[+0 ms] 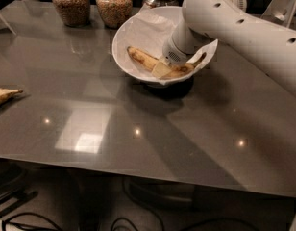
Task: Pick banana from white bowl
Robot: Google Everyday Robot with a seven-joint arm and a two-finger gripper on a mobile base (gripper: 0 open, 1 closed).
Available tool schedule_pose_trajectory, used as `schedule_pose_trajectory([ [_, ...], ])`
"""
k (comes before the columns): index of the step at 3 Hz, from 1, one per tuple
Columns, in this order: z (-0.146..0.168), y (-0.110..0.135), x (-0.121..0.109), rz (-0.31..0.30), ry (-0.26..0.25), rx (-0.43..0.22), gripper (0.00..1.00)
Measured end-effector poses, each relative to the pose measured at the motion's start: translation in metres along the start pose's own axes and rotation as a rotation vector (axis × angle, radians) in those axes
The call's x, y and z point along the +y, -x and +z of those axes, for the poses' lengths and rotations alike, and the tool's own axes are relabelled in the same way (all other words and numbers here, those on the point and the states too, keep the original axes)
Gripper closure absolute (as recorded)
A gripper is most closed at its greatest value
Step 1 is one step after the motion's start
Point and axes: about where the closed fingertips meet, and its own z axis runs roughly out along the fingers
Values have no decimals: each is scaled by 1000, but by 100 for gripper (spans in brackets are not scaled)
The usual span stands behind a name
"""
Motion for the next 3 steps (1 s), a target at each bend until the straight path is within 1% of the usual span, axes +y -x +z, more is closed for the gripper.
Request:
schedule_pose_trajectory([
  [1,-19,10,-2,-37,-3,11,96],
  [2,-48,23,-6,-80,-9,15,100],
  [3,-81,27,-2,-120,-2,-1,100],
])
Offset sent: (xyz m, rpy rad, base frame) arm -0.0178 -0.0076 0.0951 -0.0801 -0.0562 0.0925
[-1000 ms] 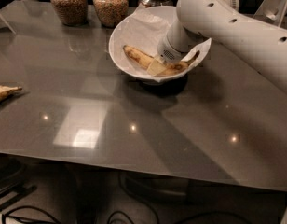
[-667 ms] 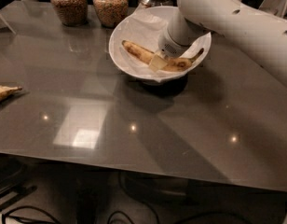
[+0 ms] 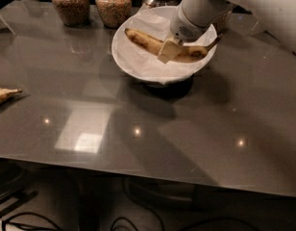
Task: Pick banana from white bowl
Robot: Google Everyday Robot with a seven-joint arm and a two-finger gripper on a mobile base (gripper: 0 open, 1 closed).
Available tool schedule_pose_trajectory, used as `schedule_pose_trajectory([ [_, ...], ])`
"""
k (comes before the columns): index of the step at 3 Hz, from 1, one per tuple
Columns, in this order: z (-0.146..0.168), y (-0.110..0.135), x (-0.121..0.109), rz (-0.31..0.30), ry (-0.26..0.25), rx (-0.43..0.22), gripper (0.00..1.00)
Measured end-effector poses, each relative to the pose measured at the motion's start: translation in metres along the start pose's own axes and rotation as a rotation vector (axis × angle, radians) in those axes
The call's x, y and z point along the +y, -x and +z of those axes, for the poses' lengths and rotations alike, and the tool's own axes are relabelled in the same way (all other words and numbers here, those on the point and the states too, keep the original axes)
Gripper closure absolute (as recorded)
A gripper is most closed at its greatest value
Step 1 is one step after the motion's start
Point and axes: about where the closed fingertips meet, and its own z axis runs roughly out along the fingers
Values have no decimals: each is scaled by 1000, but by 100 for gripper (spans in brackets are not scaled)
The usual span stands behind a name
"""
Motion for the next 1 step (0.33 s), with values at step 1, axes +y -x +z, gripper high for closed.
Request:
schedule_pose_trajectory([
  [1,-45,-6,12,-23,22,-2,100],
])
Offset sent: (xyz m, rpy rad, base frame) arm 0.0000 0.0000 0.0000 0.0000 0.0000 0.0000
